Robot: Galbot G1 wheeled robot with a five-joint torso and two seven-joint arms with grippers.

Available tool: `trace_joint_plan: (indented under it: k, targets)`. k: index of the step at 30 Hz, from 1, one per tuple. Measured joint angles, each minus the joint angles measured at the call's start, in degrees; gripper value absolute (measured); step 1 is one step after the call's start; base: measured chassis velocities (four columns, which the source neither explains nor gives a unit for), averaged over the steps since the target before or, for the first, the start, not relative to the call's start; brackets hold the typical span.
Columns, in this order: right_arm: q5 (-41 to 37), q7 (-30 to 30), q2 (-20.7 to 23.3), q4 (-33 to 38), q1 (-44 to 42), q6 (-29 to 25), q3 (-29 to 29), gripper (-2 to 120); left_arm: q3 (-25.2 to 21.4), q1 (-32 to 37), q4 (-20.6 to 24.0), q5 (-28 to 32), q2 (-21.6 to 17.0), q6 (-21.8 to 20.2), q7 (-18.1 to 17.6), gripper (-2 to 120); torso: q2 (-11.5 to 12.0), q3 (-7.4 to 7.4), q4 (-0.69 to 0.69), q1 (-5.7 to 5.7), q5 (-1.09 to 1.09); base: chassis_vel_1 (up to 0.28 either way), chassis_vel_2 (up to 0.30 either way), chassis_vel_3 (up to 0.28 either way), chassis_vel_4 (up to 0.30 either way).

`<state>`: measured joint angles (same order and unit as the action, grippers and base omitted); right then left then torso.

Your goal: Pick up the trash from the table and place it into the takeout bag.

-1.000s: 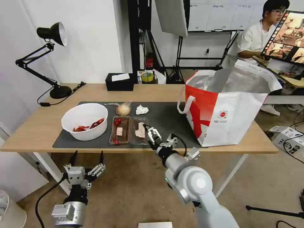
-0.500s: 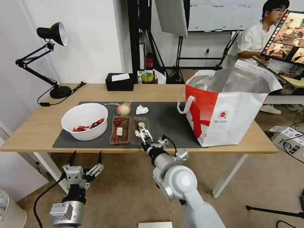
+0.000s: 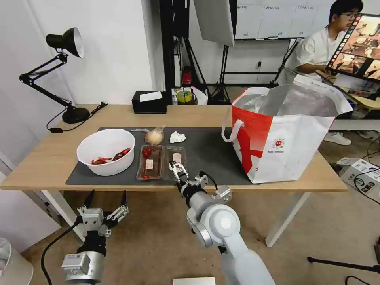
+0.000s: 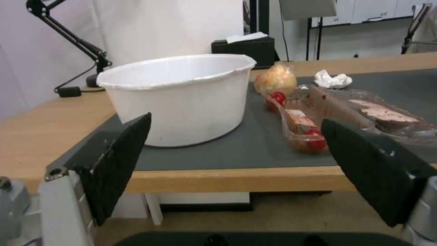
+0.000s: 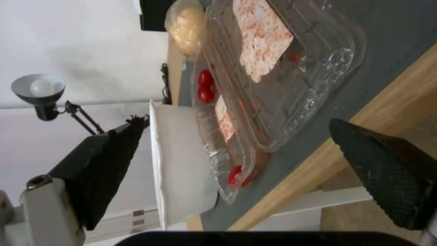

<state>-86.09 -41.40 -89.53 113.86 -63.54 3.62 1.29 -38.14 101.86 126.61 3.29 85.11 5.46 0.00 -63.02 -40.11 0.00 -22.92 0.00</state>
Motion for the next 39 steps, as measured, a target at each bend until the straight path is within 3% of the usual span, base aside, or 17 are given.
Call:
trace_joint_plan:
  k: [39]
  targets:
    - [-1.62, -0.8, 0.53, -1.5, 1.8, 0.32, 1.72, 100, 0.03, 1.31, 1.31, -1.22, 2.1, -0.01, -0.03, 100, 0.0, 0.0, 0.0, 0.0, 0.0, 0.0, 0.0, 0.0, 0.0]
